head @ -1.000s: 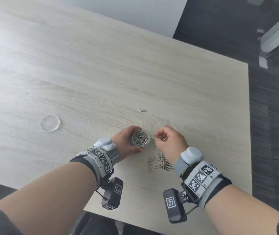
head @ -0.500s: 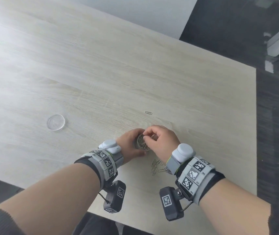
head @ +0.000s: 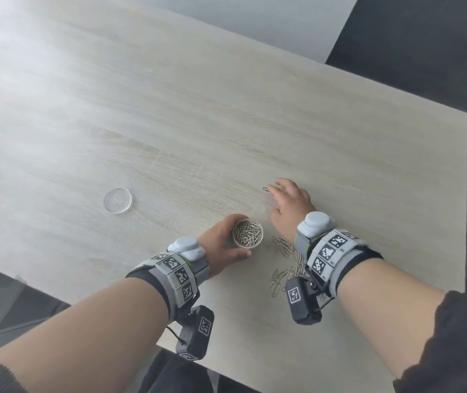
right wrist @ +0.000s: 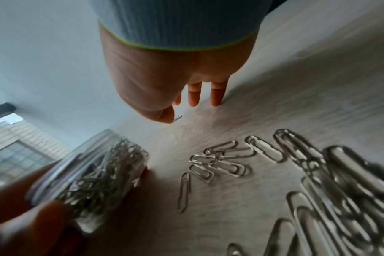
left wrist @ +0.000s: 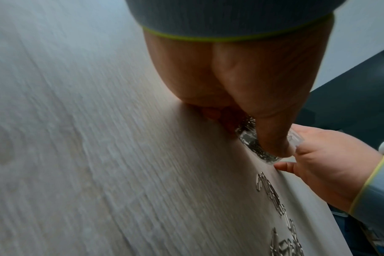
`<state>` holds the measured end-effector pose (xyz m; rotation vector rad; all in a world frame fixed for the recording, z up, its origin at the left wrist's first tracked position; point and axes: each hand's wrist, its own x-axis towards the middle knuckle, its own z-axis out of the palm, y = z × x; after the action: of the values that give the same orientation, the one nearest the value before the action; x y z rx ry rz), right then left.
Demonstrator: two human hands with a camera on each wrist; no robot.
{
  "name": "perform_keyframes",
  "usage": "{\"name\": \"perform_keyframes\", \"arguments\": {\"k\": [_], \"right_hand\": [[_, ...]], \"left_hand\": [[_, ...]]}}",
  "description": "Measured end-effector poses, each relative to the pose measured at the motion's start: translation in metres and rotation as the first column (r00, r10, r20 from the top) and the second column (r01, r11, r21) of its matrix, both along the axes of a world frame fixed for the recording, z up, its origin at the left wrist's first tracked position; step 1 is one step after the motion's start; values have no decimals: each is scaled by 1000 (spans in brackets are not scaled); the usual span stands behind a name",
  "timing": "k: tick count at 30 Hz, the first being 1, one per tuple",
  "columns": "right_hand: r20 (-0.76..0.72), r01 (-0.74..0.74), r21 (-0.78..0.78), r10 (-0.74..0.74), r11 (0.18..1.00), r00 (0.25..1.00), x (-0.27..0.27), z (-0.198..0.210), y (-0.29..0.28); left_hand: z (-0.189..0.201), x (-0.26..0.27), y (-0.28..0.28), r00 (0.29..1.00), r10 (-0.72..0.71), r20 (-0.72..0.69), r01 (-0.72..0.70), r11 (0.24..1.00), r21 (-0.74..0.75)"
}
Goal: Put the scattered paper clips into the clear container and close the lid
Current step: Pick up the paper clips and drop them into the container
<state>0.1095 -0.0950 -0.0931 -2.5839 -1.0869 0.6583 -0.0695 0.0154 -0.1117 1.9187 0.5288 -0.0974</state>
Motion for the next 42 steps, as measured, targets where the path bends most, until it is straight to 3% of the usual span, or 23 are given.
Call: {"name": "perform_keyframes", "arguments": {"k": [4, 10, 15, 20, 26, 34, 39, 42], "right_hand": [[77, -211, -92, 218, 973, 973, -1, 0, -5], [43, -406, -40, 408, 913, 912, -9, -3, -54], [6, -371, 127, 374, 920, 928, -21, -12, -90], [4, -116, 234, 118, 965, 993, -24, -9, -87], [40, -357, 28, 356, 934, 934, -44, -8, -67], [30, -385, 157, 386, 909, 922, -41, -20, -114], [60, -295, 227, 289, 928, 955, -45, -10, -114], [58, -386, 186, 382, 903, 922, -61, -7, -102]], "left_hand": [[-3, -3, -1, 999, 35, 7, -35, 999, 2], [-4, -2, -6, 996, 84, 38, -84, 996, 16], [-9, -3, -7, 993, 112, 46, -113, 993, 33], [-11, -4, -10, 990, 130, 57, -132, 990, 39], [-12, -2, -16, 984, 150, 93, -152, 988, 12], [-14, -2, -16, 987, 147, 69, -151, 986, 64], [-13, -2, -16, 986, 149, 69, -153, 986, 59], [-12, -2, -17, 986, 151, 72, -155, 986, 52]]}}
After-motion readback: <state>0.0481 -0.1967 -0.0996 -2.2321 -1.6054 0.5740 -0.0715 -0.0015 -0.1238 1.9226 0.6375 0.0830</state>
